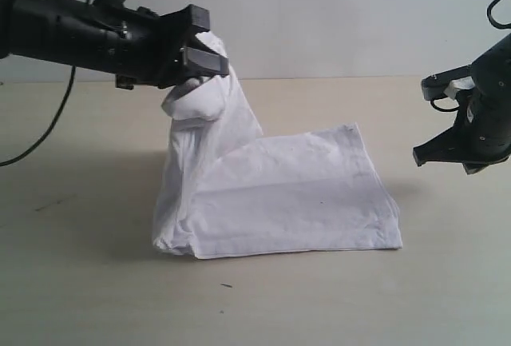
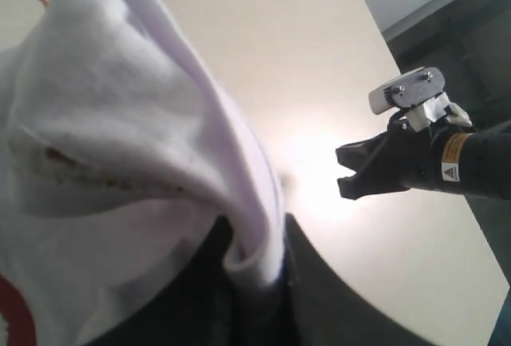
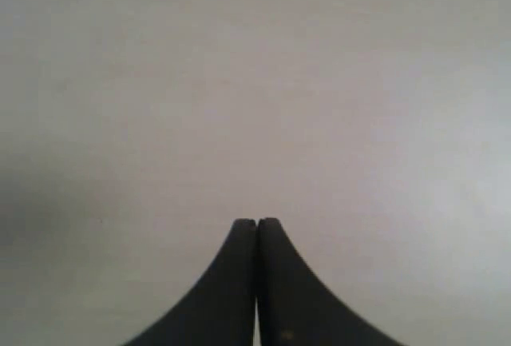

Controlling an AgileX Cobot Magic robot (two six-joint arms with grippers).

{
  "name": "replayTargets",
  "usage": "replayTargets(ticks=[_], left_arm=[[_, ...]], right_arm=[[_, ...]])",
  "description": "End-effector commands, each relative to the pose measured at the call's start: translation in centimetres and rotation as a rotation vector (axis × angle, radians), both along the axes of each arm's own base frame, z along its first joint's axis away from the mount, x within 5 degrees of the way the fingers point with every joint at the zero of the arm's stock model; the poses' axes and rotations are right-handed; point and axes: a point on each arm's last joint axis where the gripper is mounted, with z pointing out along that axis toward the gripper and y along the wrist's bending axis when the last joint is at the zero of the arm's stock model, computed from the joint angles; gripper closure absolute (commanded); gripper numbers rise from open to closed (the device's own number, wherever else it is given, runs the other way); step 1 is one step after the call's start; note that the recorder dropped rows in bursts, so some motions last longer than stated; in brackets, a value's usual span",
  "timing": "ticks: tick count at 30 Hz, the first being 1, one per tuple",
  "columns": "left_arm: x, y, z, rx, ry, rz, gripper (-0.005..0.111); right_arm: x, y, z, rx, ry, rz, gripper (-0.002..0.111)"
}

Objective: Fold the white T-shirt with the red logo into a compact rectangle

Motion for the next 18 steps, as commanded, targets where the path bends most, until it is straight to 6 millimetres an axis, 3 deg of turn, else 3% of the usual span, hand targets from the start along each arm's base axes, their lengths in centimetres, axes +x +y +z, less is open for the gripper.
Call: replayTargets(ticks=[1, 3, 5, 7, 8, 11, 14, 18], left_arm=[[0.5, -3.7, -0.5, -0.020, -0.017, 0.016, 0.107], [0.6, -5.5, -1.3, -0.017, -0.010, -0.003, 0.104], [0.5, -7.0, -2.2, -0.015, 0.007, -0.049, 0.094], [0.5, -8.1, -2.6, -0.025, 0.018, -0.096, 0.077], [0.6, -8.6, -2.8, -0.032, 0.028, -0.123, 0.061], [0.8, -9.2, -2.4, -0.053, 0.024, -0.160, 0.030], [0.9, -9.1, -1.5, -0.051, -0.006, -0.197, 0.031], [1.6, -7.7, -0.4, -0.013, -0.063, -0.190, 0.049]], right_arm=[[0.1, 0.1, 0.3, 0.027, -0.018, -0.018, 0.108], [0.1, 0.2, 0.3, 0.033, -0.016, -0.015, 0.108], [0.1, 0.3, 0.2, 0.041, -0.013, -0.008, 0.108], [0.2, 0.3, 0.2, 0.046, -0.015, 0.000, 0.108], [0.2, 0.3, 0.2, 0.047, -0.021, 0.002, 0.108], [0.2, 0.5, 0.2, 0.061, -0.023, 0.007, 0.108], [0.3, 0.6, 0.2, 0.072, -0.023, 0.016, 0.108], [0.3, 0.7, 0.2, 0.084, -0.024, 0.008, 0.108]])
